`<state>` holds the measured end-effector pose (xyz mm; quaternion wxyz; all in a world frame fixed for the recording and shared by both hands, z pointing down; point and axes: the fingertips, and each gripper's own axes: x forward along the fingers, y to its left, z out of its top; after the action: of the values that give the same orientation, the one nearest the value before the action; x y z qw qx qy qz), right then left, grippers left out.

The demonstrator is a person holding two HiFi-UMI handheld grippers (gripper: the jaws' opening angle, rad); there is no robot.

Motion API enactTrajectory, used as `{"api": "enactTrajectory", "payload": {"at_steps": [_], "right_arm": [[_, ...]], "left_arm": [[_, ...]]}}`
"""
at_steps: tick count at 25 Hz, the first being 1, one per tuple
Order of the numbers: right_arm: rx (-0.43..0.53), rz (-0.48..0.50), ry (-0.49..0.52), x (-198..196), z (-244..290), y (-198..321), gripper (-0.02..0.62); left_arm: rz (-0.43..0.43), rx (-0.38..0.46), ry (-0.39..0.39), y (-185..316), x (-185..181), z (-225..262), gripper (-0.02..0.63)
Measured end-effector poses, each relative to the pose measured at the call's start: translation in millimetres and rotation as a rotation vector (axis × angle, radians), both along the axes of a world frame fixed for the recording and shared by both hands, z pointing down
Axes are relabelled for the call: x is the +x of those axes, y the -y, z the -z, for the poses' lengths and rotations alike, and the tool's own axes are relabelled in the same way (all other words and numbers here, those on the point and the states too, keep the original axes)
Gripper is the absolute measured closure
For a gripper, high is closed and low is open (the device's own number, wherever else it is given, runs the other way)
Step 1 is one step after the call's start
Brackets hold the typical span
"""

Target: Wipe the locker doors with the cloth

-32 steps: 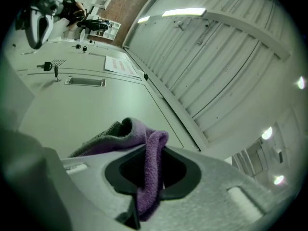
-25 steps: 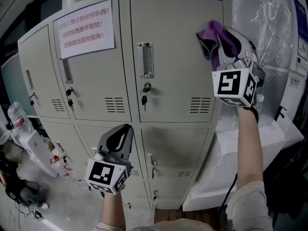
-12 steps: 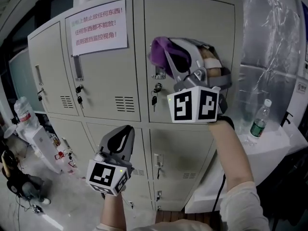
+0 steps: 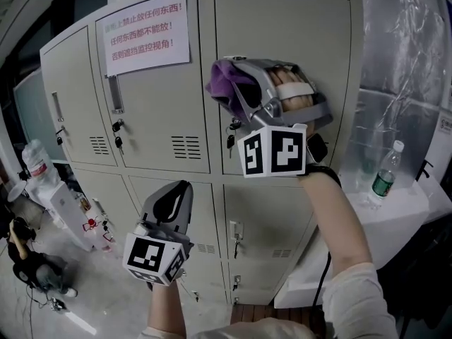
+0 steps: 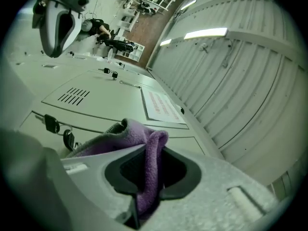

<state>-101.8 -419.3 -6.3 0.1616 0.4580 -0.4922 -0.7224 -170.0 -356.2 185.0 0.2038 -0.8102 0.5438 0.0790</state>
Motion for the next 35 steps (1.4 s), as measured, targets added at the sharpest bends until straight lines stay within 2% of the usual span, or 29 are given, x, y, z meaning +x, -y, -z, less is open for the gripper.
{"api": "enactTrajectory", "payload": {"at_steps": [8,21,28,35], "right_arm": [[0.003,-0.039,0.063,49.3,-1.0,0.9,0.548],[0.015,-0.132,0.251,161.0,13.9,-1.0,0.549],[0.017,-0.174,0.31,197.1,11.6,-1.6,0.549],[0.038,-0.184,0.339,207.4,8.6,-6.7,0.545]], "left_arm": [[-0.063,-0.015,0.003,10.0,18.8,-5.9,0.588],[-0.134,-0.027,-0.007,18.0,41.6,-7.7,0.588],[-0.152,-0.025,-0.001,18.7,48.7,-11.5,0.588],[-0.129,-0.026,-0.001,16.3,41.6,-11.4,0.588]]}}
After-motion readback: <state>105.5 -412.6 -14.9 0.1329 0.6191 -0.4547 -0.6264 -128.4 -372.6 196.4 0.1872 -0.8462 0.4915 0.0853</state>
